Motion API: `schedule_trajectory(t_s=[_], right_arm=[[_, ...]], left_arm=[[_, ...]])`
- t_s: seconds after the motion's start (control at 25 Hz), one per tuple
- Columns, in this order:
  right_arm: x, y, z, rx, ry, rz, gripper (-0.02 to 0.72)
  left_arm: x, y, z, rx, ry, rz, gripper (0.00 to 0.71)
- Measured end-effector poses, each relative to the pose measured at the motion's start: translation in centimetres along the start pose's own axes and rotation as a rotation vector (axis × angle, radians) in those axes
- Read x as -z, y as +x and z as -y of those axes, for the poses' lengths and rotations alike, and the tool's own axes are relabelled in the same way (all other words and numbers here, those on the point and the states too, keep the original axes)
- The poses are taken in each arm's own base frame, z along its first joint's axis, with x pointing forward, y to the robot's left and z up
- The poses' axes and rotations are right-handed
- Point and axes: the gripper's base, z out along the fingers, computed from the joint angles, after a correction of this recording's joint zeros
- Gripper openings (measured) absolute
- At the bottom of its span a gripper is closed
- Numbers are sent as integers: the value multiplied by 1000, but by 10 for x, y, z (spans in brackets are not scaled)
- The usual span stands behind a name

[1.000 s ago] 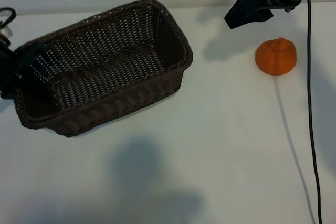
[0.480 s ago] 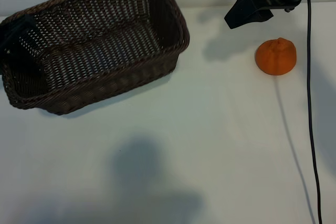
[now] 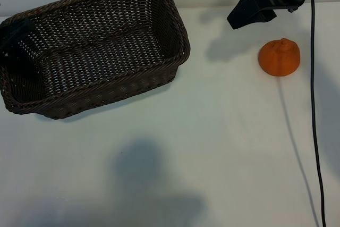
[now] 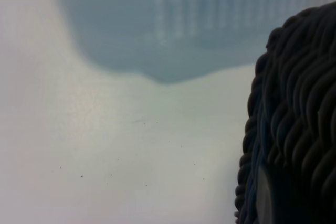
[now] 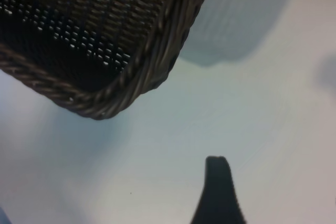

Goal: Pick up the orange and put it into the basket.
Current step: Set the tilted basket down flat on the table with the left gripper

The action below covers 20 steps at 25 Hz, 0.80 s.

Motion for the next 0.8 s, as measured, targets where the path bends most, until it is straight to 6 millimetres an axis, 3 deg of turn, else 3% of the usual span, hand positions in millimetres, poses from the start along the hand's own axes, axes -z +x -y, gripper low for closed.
schedule_trajectory(t_s=[0.36, 0.8], right_arm=[[0, 0, 0, 0, -2, -2, 504], [0, 0, 0, 0, -2, -3, 504]], left_arm=[[-20, 3, 25, -88, -17, -58, 150], [-60, -20, 75, -199, -33, -108, 150]])
